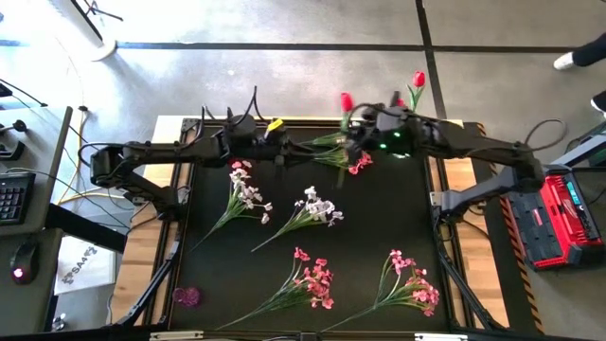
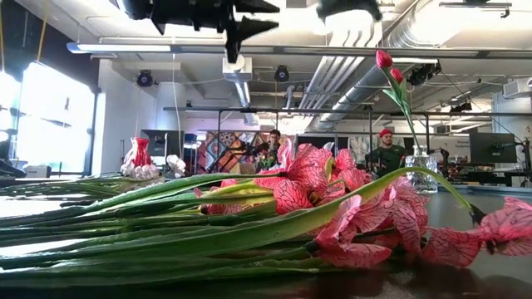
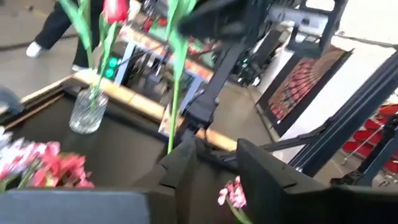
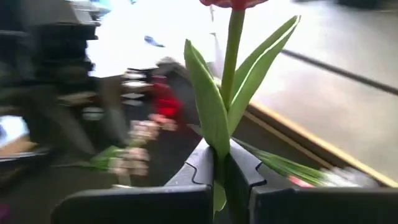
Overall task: Sort flowers into vase by color
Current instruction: Put the red tulip into the transparent vase
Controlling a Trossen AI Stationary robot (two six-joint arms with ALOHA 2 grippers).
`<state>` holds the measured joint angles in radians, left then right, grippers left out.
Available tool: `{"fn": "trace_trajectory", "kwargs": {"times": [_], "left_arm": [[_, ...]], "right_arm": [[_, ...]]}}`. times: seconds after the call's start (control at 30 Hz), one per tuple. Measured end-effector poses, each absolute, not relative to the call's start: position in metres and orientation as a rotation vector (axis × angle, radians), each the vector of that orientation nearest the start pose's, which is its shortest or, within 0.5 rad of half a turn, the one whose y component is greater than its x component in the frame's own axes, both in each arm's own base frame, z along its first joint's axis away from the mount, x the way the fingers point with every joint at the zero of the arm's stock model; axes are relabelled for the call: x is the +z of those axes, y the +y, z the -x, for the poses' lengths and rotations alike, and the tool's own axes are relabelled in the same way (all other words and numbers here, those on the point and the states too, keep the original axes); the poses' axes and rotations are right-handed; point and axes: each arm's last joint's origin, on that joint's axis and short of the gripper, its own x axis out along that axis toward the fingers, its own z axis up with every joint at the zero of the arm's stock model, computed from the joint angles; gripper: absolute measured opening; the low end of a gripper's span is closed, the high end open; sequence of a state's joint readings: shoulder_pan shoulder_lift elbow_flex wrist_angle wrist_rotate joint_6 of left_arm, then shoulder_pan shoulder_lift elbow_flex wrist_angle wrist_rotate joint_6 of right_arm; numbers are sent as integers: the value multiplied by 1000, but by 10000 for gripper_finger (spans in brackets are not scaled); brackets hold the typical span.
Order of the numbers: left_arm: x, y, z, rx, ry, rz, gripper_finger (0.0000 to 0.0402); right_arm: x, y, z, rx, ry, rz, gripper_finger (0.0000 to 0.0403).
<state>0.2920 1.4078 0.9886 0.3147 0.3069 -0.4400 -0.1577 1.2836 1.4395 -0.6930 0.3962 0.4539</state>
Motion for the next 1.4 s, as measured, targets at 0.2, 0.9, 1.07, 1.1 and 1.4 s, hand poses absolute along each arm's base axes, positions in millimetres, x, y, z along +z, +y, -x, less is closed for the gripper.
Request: {"fn": "trace_trajectory", "kwargs": {"times": [0.2,0.9,1.07,1.1,1.4], "left_arm": [[304,85,-308,19,155,480,137],[304,85,-308,44,150,460,138],[304,86,-308,45,150,462,138],[304,86,-308,48,150,462,138],[303,96,-305,85,144,457,138]], "right_arm": [[404,-51,-201,-1005,510,-328,2],[357,-73,-155,-1738,236,-258,0],[357,-82,-154,-1802,182,-239,0],[357,-84,-154,-1813,172,-228,0],[361,-104,-159,-1869,176,-188,0]]}}
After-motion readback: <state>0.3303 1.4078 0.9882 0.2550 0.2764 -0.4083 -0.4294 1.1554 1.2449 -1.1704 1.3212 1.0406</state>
